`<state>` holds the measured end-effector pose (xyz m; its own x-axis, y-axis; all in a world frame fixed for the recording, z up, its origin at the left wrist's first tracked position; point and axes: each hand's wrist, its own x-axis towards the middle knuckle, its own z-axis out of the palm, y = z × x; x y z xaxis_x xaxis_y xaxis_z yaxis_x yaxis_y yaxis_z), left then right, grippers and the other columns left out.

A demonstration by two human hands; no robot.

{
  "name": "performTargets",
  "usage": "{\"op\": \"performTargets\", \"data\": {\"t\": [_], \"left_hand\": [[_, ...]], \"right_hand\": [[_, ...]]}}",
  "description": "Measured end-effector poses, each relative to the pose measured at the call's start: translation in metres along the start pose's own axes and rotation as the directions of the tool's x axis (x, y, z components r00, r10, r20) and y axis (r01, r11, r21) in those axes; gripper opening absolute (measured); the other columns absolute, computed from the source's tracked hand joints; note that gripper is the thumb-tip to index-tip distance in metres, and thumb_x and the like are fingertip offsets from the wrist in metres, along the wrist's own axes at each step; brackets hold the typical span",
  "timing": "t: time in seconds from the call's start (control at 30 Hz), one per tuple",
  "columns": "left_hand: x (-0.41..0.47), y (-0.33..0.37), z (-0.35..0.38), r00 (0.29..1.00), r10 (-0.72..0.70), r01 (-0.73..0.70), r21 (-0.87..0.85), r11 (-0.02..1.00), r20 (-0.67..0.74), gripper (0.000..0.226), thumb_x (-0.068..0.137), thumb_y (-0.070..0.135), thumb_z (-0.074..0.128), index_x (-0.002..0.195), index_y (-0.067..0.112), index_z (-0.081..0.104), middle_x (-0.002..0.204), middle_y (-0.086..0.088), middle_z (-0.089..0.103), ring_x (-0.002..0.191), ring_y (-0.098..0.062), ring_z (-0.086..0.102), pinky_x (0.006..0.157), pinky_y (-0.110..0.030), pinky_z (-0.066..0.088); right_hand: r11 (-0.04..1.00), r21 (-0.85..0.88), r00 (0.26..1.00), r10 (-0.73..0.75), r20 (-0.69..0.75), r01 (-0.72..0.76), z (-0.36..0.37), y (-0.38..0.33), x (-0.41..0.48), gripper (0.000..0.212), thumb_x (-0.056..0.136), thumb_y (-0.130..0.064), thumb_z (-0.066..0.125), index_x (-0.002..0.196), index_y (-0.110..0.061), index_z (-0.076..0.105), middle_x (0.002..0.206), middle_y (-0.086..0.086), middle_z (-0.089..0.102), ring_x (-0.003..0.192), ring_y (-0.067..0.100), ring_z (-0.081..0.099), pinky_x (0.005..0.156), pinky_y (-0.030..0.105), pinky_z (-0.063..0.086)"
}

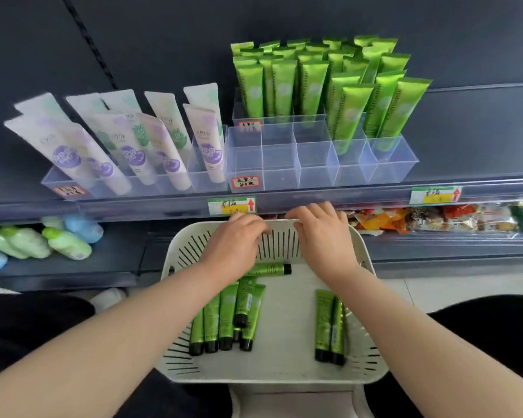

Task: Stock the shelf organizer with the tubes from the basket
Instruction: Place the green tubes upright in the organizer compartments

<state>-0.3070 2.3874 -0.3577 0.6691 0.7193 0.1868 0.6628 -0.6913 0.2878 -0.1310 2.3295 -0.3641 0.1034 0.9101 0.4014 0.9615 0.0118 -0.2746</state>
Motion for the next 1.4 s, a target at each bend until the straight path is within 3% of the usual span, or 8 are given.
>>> {"op": "performTargets", "data": {"t": [0.17, 0.33, 0.53, 0.63, 0.93, 1.13, 1.27, 1.4], "left_hand": [[-0.054, -0.031, 0.039, 0.898, -0.268, 0.243, 0.115, 0.963, 0.350, 0.033, 0.091, 0.006, 0.057, 0.120, 0.019, 0.064, 0.116, 0.003, 0.061, 0.113, -0.015, 0.051, 0.100, -0.028, 0.041], [-0.071, -0.039, 0.053, 0.790, -0.458, 0.478, 0.058, 0.877, 0.407, 0.033, 0.094, 0.008, 0.055, 0.125, 0.018, 0.061, 0.130, -0.002, 0.058, 0.122, -0.019, 0.053, 0.107, -0.033, 0.040], [-0.051, -0.047, 0.061, 0.728, -0.576, 0.632, -0.037, 0.774, 0.373, 0.037, 0.095, 0.004, 0.050, 0.128, 0.020, 0.058, 0.134, 0.001, 0.056, 0.102, -0.017, 0.062, 0.078, -0.025, 0.049], [-0.048, -0.057, 0.066, 0.707, -0.587, 0.650, -0.038, 0.759, 0.394, 0.034, 0.095, 0.006, 0.051, 0.125, 0.019, 0.059, 0.129, 0.002, 0.058, 0.077, -0.010, 0.060, 0.054, -0.016, 0.041], [-0.048, -0.060, 0.079, 0.704, -0.558, 0.648, -0.077, 0.758, 0.439, 0.029, 0.095, 0.012, 0.055, 0.123, 0.018, 0.060, 0.125, 0.003, 0.061, 0.080, -0.014, 0.063, 0.075, -0.028, 0.056], [-0.051, -0.066, 0.079, 0.711, -0.588, 0.645, -0.026, 0.763, 0.386, 0.025, 0.093, 0.007, 0.056, 0.116, 0.016, 0.062, 0.113, 0.004, 0.062, 0.087, -0.010, 0.058, 0.069, -0.021, 0.045], [-0.053, -0.067, 0.081, 0.705, -0.599, 0.632, 0.047, 0.773, 0.380, 0.030, 0.094, 0.004, 0.054, 0.121, 0.014, 0.059, 0.108, 0.001, 0.063, 0.084, -0.012, 0.054, 0.065, -0.023, 0.044], [-0.054, -0.061, 0.087, 0.693, -0.546, 0.589, 0.066, 0.805, 0.471, 0.038, 0.094, 0.005, 0.054, 0.131, 0.013, 0.053, 0.111, -0.002, 0.064, 0.091, -0.015, 0.057, 0.072, -0.027, 0.047]], "right_hand": [[0.999, 0.046, 0.864, -0.022, 0.503, -0.002, 0.045, -0.012, -0.038, 0.034, 0.094, -0.011, 0.049, 0.124, -0.026, 0.055, 0.122, -0.004, 0.057, 0.115, 0.021, 0.045, 0.093, 0.037, 0.039], [0.999, 0.022, 0.625, -0.041, 0.780, 0.038, 0.083, -0.029, -0.052, 0.047, 0.093, -0.006, 0.048, 0.137, -0.024, 0.045, 0.137, 0.004, 0.048, 0.126, 0.024, 0.040, 0.102, 0.038, 0.035], [0.974, 0.009, 0.416, -0.104, 0.903, 0.225, 0.121, -0.058, -0.061, 0.060, 0.096, -0.015, 0.047, 0.147, -0.037, 0.026, 0.153, 0.012, 0.024, 0.138, 0.033, 0.025, 0.108, 0.047, 0.029], [0.991, -0.012, 0.424, -0.048, 0.904, 0.137, 0.130, -0.064, -0.062, 0.043, 0.097, -0.044, 0.043, 0.138, -0.034, 0.041, 0.143, 0.010, 0.032, 0.128, 0.031, 0.034, 0.104, 0.046, 0.035], [0.949, -0.252, 0.504, 0.127, 0.854, 0.189, 0.127, -0.044, -0.064, 0.035, 0.087, -0.038, 0.062, 0.112, -0.014, 0.060, 0.110, 0.004, 0.051, 0.100, 0.024, 0.052, 0.085, 0.037, 0.041], [0.984, -0.166, 0.566, 0.169, 0.807, -0.057, 0.139, -0.052, -0.072, 0.066, 0.080, 0.005, 0.053, 0.136, -0.015, 0.026, 0.114, 0.008, 0.047, 0.094, 0.028, 0.060, 0.070, 0.036, 0.046], [0.920, -0.115, 0.528, 0.313, 0.789, -0.374, 0.132, -0.036, -0.077, 0.055, 0.085, -0.012, 0.049, 0.134, -0.021, 0.026, 0.109, 0.010, 0.053, 0.091, 0.034, 0.060, 0.068, 0.036, 0.044], [0.868, -0.030, 0.512, 0.320, 0.797, -0.496, 0.116, -0.018, -0.076, 0.022, 0.094, -0.037, 0.043, 0.092, -0.016, 0.044, 0.084, 0.006, 0.058, 0.081, 0.029, 0.057, 0.064, 0.035, 0.041]]}}
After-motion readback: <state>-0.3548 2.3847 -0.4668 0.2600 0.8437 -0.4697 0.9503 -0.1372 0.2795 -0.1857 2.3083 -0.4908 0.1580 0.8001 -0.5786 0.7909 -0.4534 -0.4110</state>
